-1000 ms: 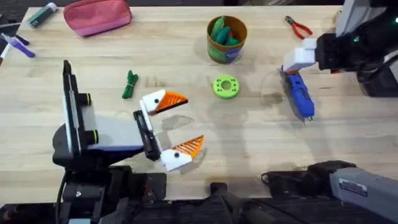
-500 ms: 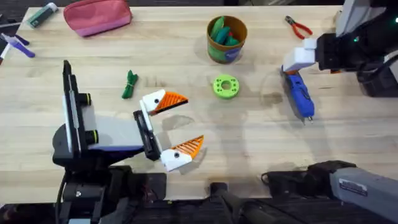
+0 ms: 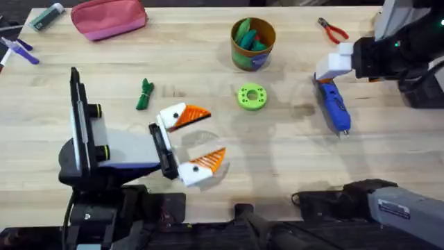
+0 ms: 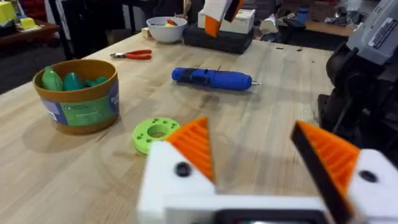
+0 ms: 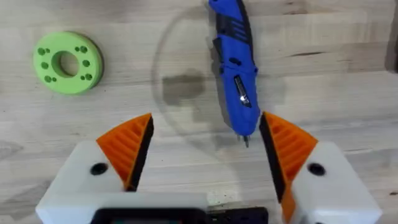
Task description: Pick up the gripper from the table and insert it into the empty holder that is missing its gripper. Then pick up a screw, insert it into the mounting hole, and use the screwdriver to tighten it. Finally, clean up the table by picking up the vegetable and placing it into the bucket.
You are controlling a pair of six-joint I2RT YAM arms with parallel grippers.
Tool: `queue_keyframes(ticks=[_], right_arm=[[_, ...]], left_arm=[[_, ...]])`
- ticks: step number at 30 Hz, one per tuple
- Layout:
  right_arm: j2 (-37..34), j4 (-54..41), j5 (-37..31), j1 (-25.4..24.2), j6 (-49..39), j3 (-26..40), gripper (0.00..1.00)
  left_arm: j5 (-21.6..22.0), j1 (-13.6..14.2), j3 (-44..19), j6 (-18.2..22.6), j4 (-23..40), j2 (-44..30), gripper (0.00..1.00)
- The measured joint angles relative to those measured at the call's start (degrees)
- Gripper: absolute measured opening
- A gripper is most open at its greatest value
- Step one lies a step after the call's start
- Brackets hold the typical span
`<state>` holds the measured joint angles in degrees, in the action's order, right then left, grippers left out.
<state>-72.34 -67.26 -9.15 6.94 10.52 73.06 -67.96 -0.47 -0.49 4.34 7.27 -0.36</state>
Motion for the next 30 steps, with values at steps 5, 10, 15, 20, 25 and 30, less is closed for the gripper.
queue_keyframes(ticks=[5, 10, 15, 20, 25, 30], right_arm=[[0.0, 0.0, 0.0, 0.0, 0.0, 0.0, 0.992], [0.0, 0.0, 0.0, 0.0, 0.0, 0.0, 0.992], [0.0, 0.0, 0.0, 0.0, 0.0, 0.0, 0.994], [0.0, 0.0, 0.0, 0.0, 0.0, 0.0, 0.993], [0.0, 0.9, 0.0, 0.0, 0.0, 0.0, 0.994], [0.0, 0.9, 0.0, 0.0, 0.0, 0.0, 0.993]], left_arm=[[0.0, 0.0, 0.0, 0.2, 0.0, 0.0, 0.399], [0.0, 0.0, 0.0, 0.4, 0.0, 0.0, 0.026], [0.0, 0.0, 0.0, 0.4, 0.0, 0.0, 0.017], [0.0, 0.0, 0.0, 0.4, 0.0, 0.0, 0.016], [0.0, 0.0, 0.0, 0.4, 0.0, 0.0, 0.016], [0.0, 0.0, 0.0, 0.4, 0.0, 0.0, 0.016]])
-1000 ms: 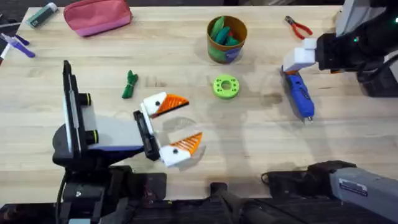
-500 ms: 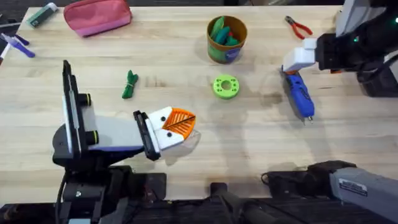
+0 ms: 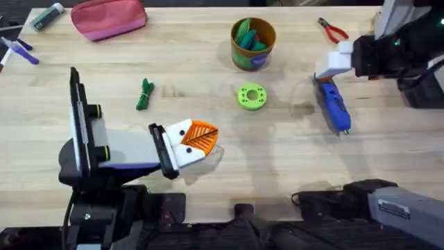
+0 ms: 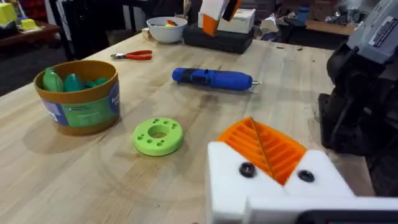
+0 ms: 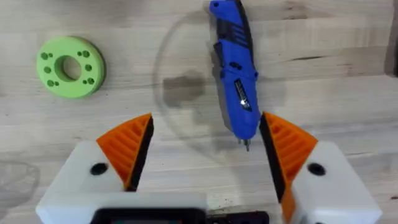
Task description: Pick up the gripper from the table and insert it into the empty holder that is missing its gripper. Then pick up a screw, insert it into the mounting hole, and use the screwdriver to tighten it. Finally, clean up the table by picking up the vegetable and placing it into the bucket.
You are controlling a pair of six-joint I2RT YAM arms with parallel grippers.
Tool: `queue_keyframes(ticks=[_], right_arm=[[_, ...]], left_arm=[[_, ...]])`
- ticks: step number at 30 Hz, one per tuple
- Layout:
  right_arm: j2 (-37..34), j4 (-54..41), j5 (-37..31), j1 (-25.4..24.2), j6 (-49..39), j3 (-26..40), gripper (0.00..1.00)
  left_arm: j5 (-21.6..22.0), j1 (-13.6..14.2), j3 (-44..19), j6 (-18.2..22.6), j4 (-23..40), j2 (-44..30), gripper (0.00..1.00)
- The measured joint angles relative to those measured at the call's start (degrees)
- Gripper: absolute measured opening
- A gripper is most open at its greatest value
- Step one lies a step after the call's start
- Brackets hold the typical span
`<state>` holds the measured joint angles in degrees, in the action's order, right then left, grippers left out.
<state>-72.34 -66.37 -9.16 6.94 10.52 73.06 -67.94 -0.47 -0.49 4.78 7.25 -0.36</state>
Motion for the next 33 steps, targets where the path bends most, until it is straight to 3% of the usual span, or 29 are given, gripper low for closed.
queue_keyframes(ticks=[7, 21, 33], right_arm=[[-0.9, 2.0, 0.0, -0.6, -2.6, 0.0, 0.993], [-13.2, 6.7, 4.7, -10.0, -12.3, 0.0, 0.991], [-21.9, 10.1, 5.0, -10.9, -22.1, 0.0, 0.991]], left_arm=[[0.0, 0.0, 0.0, 0.0, 0.0, 0.0, 0.016], [0.0, 0.0, 0.0, 0.0, 0.0, 0.0, 0.016], [0.0, 0.0, 0.0, 0.0, 0.0, 0.0, 0.016]])
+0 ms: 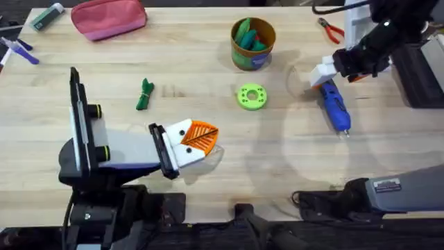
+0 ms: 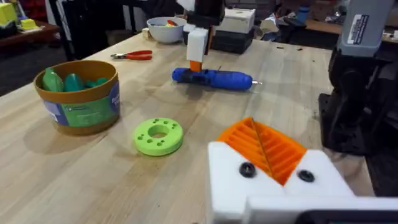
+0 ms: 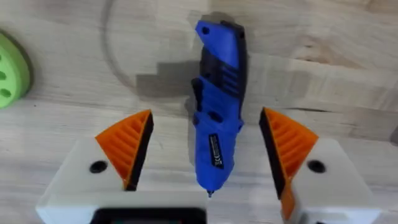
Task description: Pick up the gripper from the table and insert it into the empty holder that is missing its gripper. Then pick up a screw, insert it into the mounting hole, and use the screwdriver to tighten it. Finally, clean up the table by picking up the vegetable and placing it into the bucket.
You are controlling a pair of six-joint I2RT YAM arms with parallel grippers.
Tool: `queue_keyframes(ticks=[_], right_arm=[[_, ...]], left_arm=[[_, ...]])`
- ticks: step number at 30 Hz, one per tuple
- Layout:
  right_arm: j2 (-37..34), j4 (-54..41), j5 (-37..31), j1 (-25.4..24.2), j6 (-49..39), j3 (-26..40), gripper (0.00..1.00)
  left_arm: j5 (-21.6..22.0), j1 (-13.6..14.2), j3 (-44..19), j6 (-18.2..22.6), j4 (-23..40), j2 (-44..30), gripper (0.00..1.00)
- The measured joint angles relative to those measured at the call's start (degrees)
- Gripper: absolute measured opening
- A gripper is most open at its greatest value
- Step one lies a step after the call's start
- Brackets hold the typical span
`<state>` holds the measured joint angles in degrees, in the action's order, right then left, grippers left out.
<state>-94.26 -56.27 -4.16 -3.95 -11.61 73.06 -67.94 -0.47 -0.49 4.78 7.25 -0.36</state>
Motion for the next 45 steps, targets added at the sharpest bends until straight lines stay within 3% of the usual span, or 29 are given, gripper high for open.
queue_keyframes(ticks=[19, 28, 45], right_arm=[[-1.3, 5.7, 0.4, -4.4, -1.8, -3.7, 0.994], [-6.1, 6.9, 0.4, -4.5, -2.4, -3.8, 0.994], [-8.7, 8.2, 0.4, -4.5, -2.6, -3.8, 0.991]], left_arm=[[0.0, 0.0, 0.0, 0.0, 0.0, 0.0, 0.016], [0.0, 0.0, 0.0, 0.0, 0.0, 0.0, 0.016], [0.0, 0.0, 0.0, 0.0, 0.0, 0.0, 0.016]])
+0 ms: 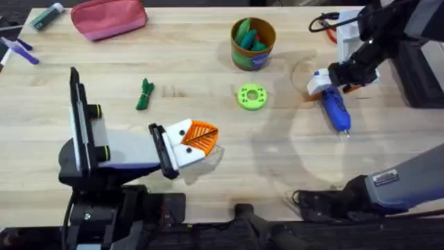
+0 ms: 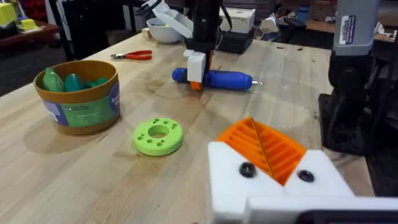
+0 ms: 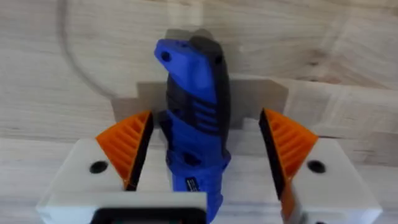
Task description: Pick up the gripper from the table and insert it into the empty holder that is missing its gripper. Then pick up a screw, insert it into the mounting hole, and use the screwdriver to tighten it. Finally, clean up the table by picking up the vegetable and placing it into the bucket.
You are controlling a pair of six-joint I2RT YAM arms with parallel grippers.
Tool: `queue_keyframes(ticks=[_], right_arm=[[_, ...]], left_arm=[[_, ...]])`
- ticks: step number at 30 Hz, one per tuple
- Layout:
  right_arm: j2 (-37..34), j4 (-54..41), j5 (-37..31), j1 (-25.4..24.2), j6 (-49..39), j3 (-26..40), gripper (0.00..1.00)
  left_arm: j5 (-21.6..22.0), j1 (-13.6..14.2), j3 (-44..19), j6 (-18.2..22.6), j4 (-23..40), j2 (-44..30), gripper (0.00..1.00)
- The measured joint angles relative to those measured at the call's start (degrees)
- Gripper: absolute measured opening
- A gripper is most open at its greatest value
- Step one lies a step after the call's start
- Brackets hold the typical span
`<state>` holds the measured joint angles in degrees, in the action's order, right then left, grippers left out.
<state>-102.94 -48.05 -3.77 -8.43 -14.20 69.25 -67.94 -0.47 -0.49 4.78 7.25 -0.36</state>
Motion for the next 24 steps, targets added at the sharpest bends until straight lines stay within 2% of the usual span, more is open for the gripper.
queue_keyframes(ticks=[24], right_arm=[[0.0, 0.0, 0.0, 1.9, 0.0, -0.6, 0.985]], left_arm=[[0.0, 0.0, 0.0, 0.0, 0.0, 0.0, 0.016]])
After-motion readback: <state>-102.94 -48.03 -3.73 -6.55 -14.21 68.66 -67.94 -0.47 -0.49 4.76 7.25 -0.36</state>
